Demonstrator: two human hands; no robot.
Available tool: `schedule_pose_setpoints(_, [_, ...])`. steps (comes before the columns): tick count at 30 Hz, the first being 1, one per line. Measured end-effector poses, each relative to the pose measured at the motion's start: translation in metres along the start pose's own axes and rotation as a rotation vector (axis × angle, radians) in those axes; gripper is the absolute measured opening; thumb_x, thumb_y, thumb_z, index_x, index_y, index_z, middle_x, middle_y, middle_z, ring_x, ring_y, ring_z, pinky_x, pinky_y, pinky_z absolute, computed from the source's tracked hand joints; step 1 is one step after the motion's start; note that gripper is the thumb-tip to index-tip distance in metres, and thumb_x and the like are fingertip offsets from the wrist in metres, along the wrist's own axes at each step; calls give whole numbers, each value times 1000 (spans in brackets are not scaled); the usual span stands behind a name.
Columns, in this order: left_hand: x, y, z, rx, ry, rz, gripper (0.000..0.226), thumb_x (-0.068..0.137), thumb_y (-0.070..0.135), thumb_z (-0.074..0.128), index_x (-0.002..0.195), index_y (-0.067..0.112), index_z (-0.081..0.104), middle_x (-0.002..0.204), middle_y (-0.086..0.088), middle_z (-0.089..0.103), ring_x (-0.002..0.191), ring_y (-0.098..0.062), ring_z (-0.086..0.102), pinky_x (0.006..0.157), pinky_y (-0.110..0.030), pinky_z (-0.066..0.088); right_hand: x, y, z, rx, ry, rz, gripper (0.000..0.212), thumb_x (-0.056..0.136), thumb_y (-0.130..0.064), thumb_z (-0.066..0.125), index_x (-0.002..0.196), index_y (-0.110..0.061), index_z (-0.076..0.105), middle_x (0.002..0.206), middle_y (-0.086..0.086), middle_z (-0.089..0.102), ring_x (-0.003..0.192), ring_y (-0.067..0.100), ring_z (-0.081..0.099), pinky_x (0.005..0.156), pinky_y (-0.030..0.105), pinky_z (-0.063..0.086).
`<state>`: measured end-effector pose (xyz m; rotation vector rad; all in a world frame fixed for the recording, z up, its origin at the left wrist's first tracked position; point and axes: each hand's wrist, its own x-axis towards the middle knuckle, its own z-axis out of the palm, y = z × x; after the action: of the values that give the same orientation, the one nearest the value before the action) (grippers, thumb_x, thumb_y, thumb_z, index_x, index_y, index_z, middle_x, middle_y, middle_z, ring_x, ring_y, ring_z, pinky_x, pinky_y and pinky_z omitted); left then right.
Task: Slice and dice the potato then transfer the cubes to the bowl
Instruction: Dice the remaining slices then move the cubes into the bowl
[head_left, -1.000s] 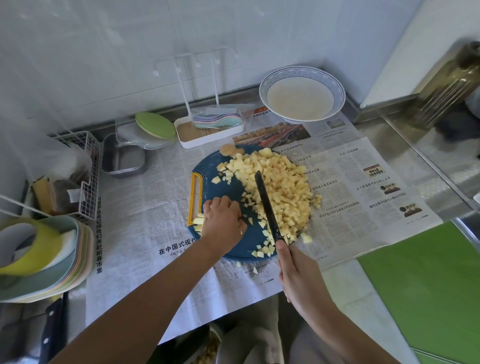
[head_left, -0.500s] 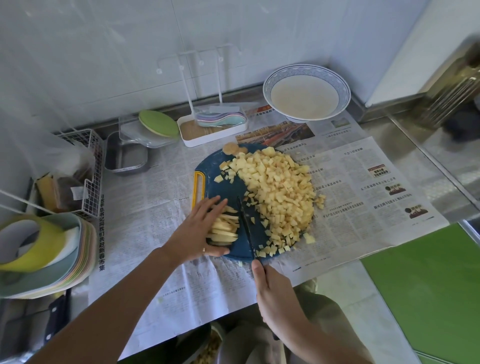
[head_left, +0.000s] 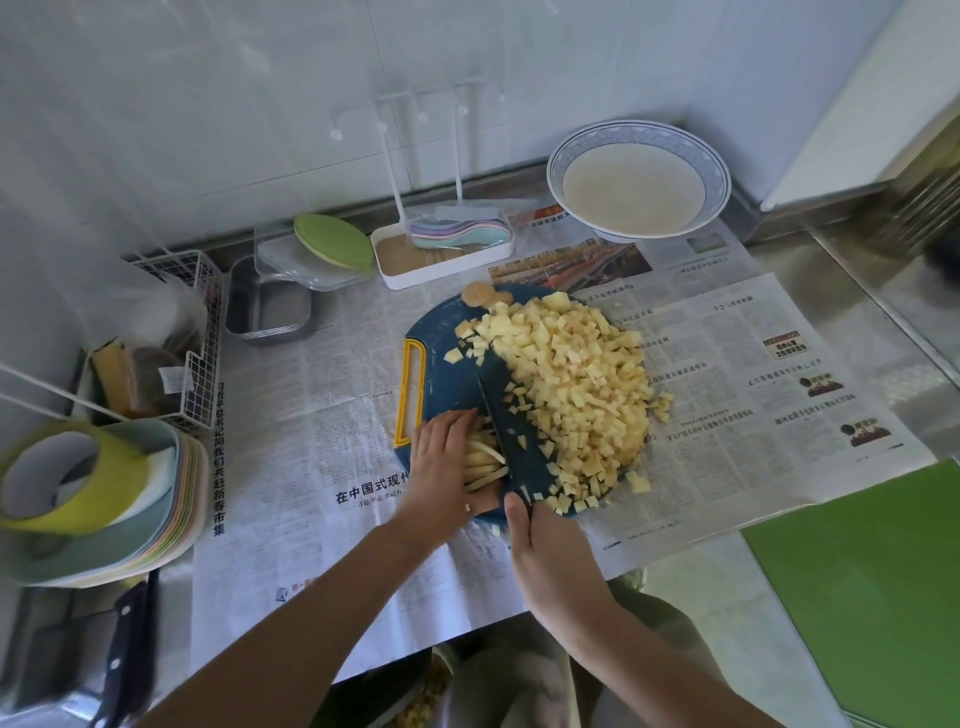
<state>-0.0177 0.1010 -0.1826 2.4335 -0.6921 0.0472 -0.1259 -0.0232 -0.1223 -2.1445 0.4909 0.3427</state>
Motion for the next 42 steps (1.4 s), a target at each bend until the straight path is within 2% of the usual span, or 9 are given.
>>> schedule_pose_setpoints(3, [-8,10,7,6,64,-64,81,77,53,63,137,4,41,130,-11,47,123,-24,39,110,-40,28,11,-3,1,-184,55,-66,57,99,-51,12,100,-14,55,73,-8,46,62,7,46,53,17,35])
schedule_pose_setpoints(8, [-8,13,4,-76,84,-132,66,89,57,39,144,20,37,135,-7,43,125,-18,35,110,-38,27,23,-4,-12,-58,25,-35,47,103,-44,25,87,-11,55,75,-1,54,64,9,50,53,17,35])
schedule_pose_setpoints(11, [-10,12,4,-124,137,-92,41,92,50,43,130,33,44,132,-3,40,124,-13,33,105,-40,34,22,3,-13,7,38,-40,48,101,-46,27,66,-19,45,60,-4,46,54,9,45,51,20,32])
schedule_pose_setpoints(14, [-8,12,5,-175,189,-108,27,91,46,47,112,29,50,125,-3,44,118,-5,30,100,-38,37,16,8,-10,91,61,-23,48,100,-46,30,62,-20,43,57,-4,45,54,11,46,53,23,34])
schedule_pose_setpoints(19, [-8,15,7,-166,266,-125,34,90,41,51,101,9,55,118,-6,48,113,-1,30,93,-47,46,7,6,-11,47,140,-72,47,92,-54,23,64,-22,43,56,-7,44,53,8,45,49,20,33])
schedule_pose_setpoints(28, [-13,-3,0,-114,83,-15,86,72,55,66,143,22,29,140,-3,31,130,-17,32,105,-40,36,16,5,-5,-155,148,-95,45,101,-46,24,87,-14,52,71,-6,51,64,9,50,57,19,36])
schedule_pose_setpoints(33, [-14,5,3,-11,117,-35,85,81,73,47,141,15,32,133,-11,43,125,-25,39,111,-45,25,16,-3,8,-256,124,-102,50,102,-48,20,98,-11,55,87,3,62,78,18,61,64,27,45])
schedule_pose_setpoints(37, [-20,15,3,-63,152,-109,65,87,48,45,140,10,41,134,-10,44,122,-20,37,104,-38,33,21,-3,3,-365,110,-152,54,100,-48,13,102,-12,54,82,-2,54,71,13,52,54,19,33])
schedule_pose_setpoints(42, [-20,17,9,57,134,-156,56,99,47,28,138,10,44,133,-11,45,123,-24,38,109,-39,29,9,1,-16,-173,126,-204,46,99,-48,23,83,-16,52,65,-8,48,57,6,47,51,18,36])
